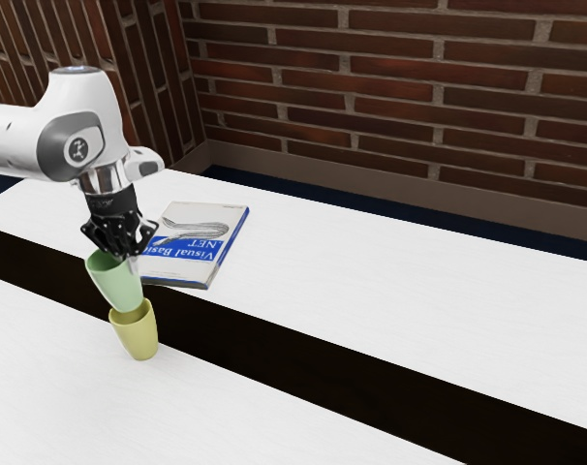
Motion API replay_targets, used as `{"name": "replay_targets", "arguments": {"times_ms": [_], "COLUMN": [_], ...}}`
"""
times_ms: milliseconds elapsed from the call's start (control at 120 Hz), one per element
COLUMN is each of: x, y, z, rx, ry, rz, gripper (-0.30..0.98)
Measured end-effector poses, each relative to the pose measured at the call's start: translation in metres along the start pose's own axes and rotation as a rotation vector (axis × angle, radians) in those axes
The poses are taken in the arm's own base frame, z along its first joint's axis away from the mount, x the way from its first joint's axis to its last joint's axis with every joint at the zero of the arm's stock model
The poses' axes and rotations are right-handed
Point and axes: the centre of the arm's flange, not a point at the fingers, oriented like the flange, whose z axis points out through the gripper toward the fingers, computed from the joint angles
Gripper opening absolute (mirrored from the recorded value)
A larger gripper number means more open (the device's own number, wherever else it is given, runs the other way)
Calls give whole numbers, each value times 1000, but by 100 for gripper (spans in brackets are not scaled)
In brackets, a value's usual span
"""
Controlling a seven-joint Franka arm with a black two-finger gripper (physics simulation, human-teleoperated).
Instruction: Place the right cup onto the left cup
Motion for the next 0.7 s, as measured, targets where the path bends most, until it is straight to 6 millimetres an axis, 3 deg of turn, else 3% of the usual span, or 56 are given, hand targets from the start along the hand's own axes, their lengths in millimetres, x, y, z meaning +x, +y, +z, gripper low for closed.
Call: {"name": "replay_targets", "arguments": {"times_ms": [700], "x": [6], "y": [-4], "z": [14], "rx": [7], "ry": [-25], "rz": [-12], "gripper": [-7]}}
